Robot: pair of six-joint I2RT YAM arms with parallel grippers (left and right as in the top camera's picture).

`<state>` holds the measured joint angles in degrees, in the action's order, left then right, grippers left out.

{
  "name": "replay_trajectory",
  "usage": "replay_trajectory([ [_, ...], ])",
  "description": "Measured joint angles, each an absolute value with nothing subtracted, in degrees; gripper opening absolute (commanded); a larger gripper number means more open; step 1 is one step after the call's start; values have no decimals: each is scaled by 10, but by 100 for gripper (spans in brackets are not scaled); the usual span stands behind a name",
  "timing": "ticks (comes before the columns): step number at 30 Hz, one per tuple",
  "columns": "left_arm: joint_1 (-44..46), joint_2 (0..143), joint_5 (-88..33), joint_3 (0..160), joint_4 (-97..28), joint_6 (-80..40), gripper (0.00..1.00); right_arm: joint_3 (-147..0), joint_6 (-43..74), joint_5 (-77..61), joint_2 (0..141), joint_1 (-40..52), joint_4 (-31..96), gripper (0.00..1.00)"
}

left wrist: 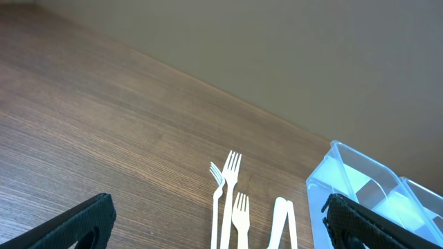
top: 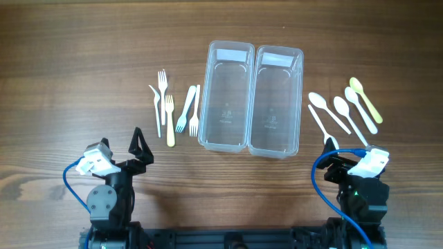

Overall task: Pack container
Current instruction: 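Raise both arms from rest and move the right gripper over the spoons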

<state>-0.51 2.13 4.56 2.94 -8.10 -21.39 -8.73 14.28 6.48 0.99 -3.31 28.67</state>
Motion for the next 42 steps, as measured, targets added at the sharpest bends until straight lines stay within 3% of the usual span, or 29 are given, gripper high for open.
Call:
replay_trajectory([
  [28, -5, 21, 28, 29, -81, -214, 100, -87, 154, 64, 10, -33, 284, 100],
  [35, -5, 22, -60, 29, -81, -214, 100, -87, 406, -58, 10, -33, 283, 100],
  [42, -5, 63, -108, 75, -160, -214, 100, -113, 352, -203, 24, -33, 223, 99],
])
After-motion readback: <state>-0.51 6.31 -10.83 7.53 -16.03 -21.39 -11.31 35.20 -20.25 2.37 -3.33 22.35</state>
